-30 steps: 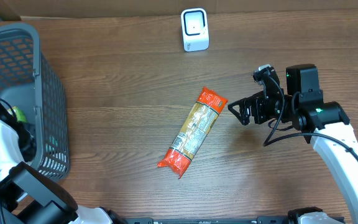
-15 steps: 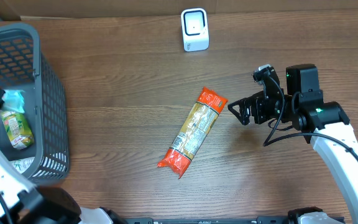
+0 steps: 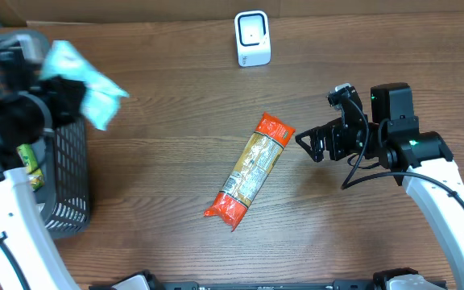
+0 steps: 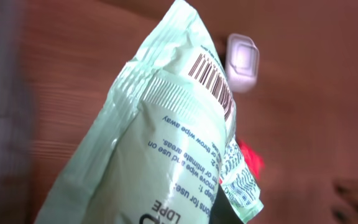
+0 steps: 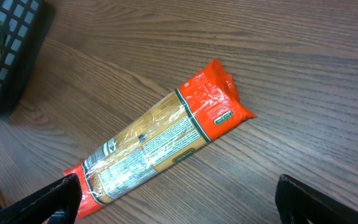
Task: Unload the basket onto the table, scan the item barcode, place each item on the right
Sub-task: 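Lift the mint-green pouch out and set it beside the spaghetti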
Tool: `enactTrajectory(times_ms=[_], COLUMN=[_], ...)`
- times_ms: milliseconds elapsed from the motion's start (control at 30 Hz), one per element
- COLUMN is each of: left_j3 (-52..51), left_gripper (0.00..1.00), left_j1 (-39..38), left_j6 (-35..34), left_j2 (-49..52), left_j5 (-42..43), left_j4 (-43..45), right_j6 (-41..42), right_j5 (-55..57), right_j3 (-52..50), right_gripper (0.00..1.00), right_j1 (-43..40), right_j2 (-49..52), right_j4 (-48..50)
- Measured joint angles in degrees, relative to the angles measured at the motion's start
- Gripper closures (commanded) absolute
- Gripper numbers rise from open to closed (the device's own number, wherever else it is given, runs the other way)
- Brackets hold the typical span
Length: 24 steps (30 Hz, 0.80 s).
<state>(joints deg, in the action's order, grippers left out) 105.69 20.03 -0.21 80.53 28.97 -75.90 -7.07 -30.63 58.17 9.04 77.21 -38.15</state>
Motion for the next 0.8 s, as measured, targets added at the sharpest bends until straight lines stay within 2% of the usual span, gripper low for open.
enactTrajectory(times_ms=[167,300,533,700,800], left_j3=[-2.4,-8.8,-18.6,-19.4,-19.4], left_gripper=[0.96,0.96,0.96,0.93,0.87], left_j1=[-11.0,-16.9,-21.6,-24.2,-26.1], left_j6=[7.2,9.6,11.6,14.4,15.7], left_j2=[2.3,7.3,22.4,31.6,36.2], left_j5=[-0.4,-6.1,-11.1,-11.5,-11.5], left_j4=[-3.6,-2.1,5.3,9.0,11.3], right_j6=[0.0,0.0,0.0,0.0,0.0], right_j5=[0.0,0.0,0.0,0.0,0.0], right_j3=[0.0,0.0,0.0,0.0,0.0], right_gripper=[0.00,0.00,0.00,0.00,0.00], right_j1=[0.0,0.0,0.0,0.0,0.0], right_j2=[0.0,0.0,0.0,0.0,0.0], right_j4=[0.0,0.0,0.0,0.0,0.0])
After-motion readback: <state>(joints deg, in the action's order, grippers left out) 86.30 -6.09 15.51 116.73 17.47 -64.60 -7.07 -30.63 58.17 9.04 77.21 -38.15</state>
